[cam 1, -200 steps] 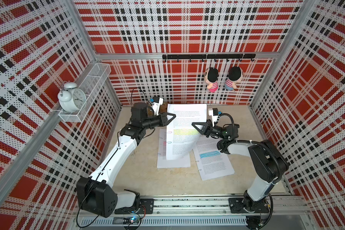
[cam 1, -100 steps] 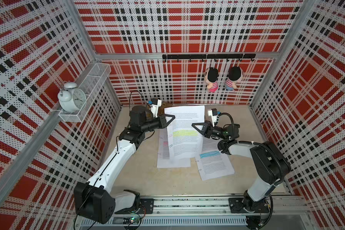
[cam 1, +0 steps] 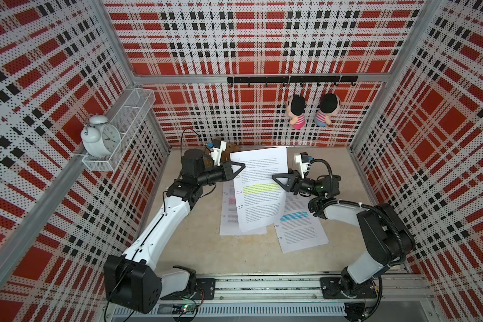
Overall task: Unclip the paperclips from the documents
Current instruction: Pick up the document from the center of the board.
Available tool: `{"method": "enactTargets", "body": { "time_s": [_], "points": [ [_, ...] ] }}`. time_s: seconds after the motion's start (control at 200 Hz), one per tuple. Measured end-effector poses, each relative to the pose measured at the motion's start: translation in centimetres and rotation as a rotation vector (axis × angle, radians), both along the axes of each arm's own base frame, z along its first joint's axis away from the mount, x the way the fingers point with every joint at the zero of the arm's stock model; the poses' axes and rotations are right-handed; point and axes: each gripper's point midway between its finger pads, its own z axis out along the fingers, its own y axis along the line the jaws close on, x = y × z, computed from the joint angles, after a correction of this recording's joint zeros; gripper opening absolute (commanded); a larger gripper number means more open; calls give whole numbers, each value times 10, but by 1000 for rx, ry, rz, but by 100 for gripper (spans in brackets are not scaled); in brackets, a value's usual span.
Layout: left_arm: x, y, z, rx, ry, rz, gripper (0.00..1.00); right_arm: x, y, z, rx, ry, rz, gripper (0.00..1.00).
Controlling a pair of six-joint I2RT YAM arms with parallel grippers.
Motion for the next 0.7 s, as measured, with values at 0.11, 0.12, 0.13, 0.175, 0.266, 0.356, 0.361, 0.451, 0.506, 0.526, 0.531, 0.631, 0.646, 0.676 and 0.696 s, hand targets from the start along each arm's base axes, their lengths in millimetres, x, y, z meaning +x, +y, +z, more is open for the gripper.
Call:
{"method": "enactTargets", "body": {
  "time_s": [0.11, 0.12, 0.13, 0.175, 0.266, 0.356, 0.361, 0.451, 0.506, 0.526, 0.531, 0.631, 0.646, 0.676, 0.696],
  "points": [
    [0, 2, -2, -2, 5, -2, 0, -1, -1, 2, -6, -4, -9, 8],
    [0, 2, -2, -2, 5, -3, 0, -1, -1, 2, -6, 2, -7, 7],
    [0, 2, -2, -2, 6, -4, 0, -1, -1, 2, -7, 4, -8, 5],
    [-1, 2, -2, -4, 7, -9, 0, 1, -1, 1, -11, 13, -11, 2],
    [-1, 1, -2, -5, 8, -13, 0, 4, -1, -4, -23, 42, -16, 0],
    [-2, 2, -4, -4, 11, -12, 0, 5, -1, -6, -28, 55, -16, 0],
    [-2, 2, -5, -4, 12, -12, 0, 6, -1, -6, -28, 56, -16, 0],
    [-4, 3, -8, -4, 16, -10, 8, 7, 0, -10, -39, 74, -14, 0],
    [-4, 4, -10, -3, 14, -7, 23, 7, 0, -12, -46, 81, -16, 0],
    [-3, 5, -10, -6, 20, 1, 28, 8, 0, -13, -49, 84, -18, 0],
    [-3, 5, -10, -6, 19, 3, 29, 8, 0, -14, -50, 85, -18, 0],
    [5, 15, -8, -12, 13, 48, 47, 11, -4, -15, -61, 91, -35, 0],
    [6, 15, -7, -11, 8, 53, 48, 11, -5, -14, -62, 89, -38, 0],
    [8, 17, -6, -15, 4, 61, 50, 11, -5, -13, -63, 88, -40, 0],
    [9, 18, -5, -17, 2, 66, 51, 11, -6, -12, -63, 86, -41, 0]
  ]
}}
